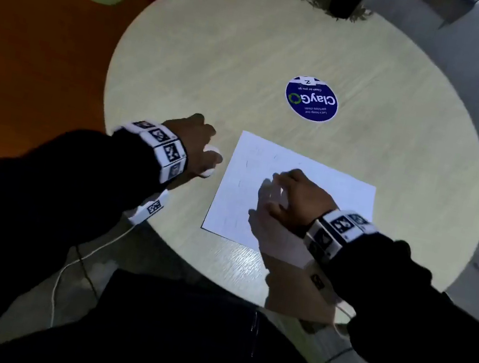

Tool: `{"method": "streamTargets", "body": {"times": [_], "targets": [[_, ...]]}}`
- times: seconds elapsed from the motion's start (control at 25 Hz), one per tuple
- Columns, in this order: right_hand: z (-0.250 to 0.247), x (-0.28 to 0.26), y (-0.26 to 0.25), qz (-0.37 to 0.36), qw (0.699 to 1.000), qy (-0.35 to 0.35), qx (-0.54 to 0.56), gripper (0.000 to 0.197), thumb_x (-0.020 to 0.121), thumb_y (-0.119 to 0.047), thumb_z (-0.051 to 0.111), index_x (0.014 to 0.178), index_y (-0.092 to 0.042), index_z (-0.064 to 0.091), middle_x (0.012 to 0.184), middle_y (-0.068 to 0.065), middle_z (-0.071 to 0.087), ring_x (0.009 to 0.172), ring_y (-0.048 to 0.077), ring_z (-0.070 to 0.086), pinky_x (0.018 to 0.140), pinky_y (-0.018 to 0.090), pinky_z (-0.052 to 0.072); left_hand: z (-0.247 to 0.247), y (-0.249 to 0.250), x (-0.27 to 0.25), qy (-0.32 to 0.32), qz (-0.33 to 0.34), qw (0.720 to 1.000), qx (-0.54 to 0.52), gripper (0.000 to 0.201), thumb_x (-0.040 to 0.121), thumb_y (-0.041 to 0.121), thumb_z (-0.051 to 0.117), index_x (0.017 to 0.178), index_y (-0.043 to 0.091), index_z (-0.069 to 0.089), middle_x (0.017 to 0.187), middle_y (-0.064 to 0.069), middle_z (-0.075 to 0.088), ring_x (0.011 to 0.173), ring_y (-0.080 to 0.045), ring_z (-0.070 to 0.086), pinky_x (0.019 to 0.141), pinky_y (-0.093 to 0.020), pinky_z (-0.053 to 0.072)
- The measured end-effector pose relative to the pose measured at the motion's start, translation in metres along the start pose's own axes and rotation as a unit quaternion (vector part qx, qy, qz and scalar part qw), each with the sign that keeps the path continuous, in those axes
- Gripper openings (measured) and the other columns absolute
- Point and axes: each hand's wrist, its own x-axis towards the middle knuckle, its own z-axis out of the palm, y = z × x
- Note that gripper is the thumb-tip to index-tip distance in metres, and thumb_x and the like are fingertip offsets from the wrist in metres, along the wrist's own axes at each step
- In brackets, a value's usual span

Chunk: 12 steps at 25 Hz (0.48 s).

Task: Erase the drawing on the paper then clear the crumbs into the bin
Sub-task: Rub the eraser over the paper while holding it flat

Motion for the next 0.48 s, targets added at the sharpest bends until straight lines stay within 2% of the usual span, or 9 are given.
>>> {"method": "streamTargets", "body": {"times": [0.08, 0.16, 0.24, 0.32, 0.36, 0.44, 0.48], "targets": [[-0.003, 0.028, -0.008, 0.009, 1.0, -0.007, -0.009, 0.065, 0.088, -0.044, 0.056, 0.143, -0.017, 0.034, 0.15, 0.002, 0.025, 0.128, 0.023, 0.045, 0.097, 0.039, 0.044, 0.004, 0.009, 0.007, -0.014, 0.007, 0.998, 0.054, 0.038, 0.084, 0.058, 0.056, 0.093, 0.023, 0.047, 0.092, 0.002, 0.035, 0.092, -0.03, 0.056, 0.07, -0.031, 0.036], [-0.005, 0.051, -0.009, 0.026, 0.999, -0.031, -0.005, 0.072, 0.086, -0.043, 0.059, 0.144, -0.016, 0.028, 0.154, 0.0, 0.015, 0.129, 0.021, 0.044, 0.095, 0.036, 0.043, 0.005, 0.02, 0.007, -0.016, 0.019, 0.997, 0.075, 0.042, 0.081, 0.058, 0.06, 0.093, 0.02, 0.047, 0.09, 0.002, 0.035, 0.087, -0.029, 0.056, 0.068, -0.033, 0.039], [0.002, 0.064, -0.008, 0.032, 0.999, -0.031, -0.002, 0.079, 0.077, -0.051, 0.061, 0.139, -0.013, 0.031, 0.151, 0.001, 0.018, 0.125, 0.022, 0.046, 0.081, 0.03, 0.038, 0.008, 0.019, 0.009, -0.015, 0.021, 0.996, 0.083, 0.047, 0.079, 0.056, 0.065, 0.101, 0.017, 0.05, 0.093, 0.001, 0.038, 0.088, -0.03, 0.057, 0.066, -0.033, 0.038], [0.01, 0.068, -0.005, 0.013, 1.0, -0.017, -0.003, 0.091, 0.058, -0.066, 0.047, 0.128, -0.009, 0.038, 0.141, 0.003, 0.029, 0.122, 0.022, 0.041, 0.073, 0.031, 0.033, 0.008, 0.018, 0.008, -0.021, 0.015, 0.996, 0.085, 0.049, 0.079, 0.05, 0.068, 0.106, 0.013, 0.051, 0.101, -0.003, 0.044, 0.09, -0.031, 0.057, 0.067, -0.034, 0.04], [0.011, 0.068, -0.007, 0.007, 1.0, -0.01, -0.009, 0.093, 0.055, -0.067, 0.045, 0.126, -0.007, 0.039, 0.139, 0.003, 0.03, 0.123, 0.021, 0.036, 0.075, 0.032, 0.034, 0.009, 0.019, 0.007, -0.013, 0.017, 0.997, 0.079, 0.048, 0.079, 0.046, 0.068, 0.108, 0.012, 0.052, 0.105, -0.005, 0.047, 0.09, -0.031, 0.057, 0.067, -0.034, 0.042], [0.012, 0.064, -0.006, 0.001, 1.0, 0.002, -0.008, 0.088, 0.065, -0.062, 0.06, 0.129, -0.006, 0.036, 0.144, 0.003, 0.026, 0.129, 0.022, 0.028, 0.088, 0.039, 0.04, 0.009, 0.025, 0.004, -0.001, 0.015, 0.997, 0.076, 0.044, 0.08, 0.038, 0.067, 0.114, 0.012, 0.054, 0.109, -0.008, 0.049, 0.093, -0.031, 0.057, 0.068, -0.033, 0.042], [0.015, 0.061, -0.004, -0.006, 1.0, 0.002, -0.008, 0.089, 0.068, -0.063, 0.061, 0.131, -0.006, 0.034, 0.147, 0.004, 0.023, 0.132, 0.022, 0.026, 0.094, 0.043, 0.04, 0.008, 0.027, 0.004, -0.003, 0.009, 0.998, 0.068, 0.044, 0.081, 0.035, 0.066, 0.117, 0.013, 0.054, 0.112, -0.008, 0.05, 0.096, -0.03, 0.056, 0.07, -0.033, 0.042]]}}
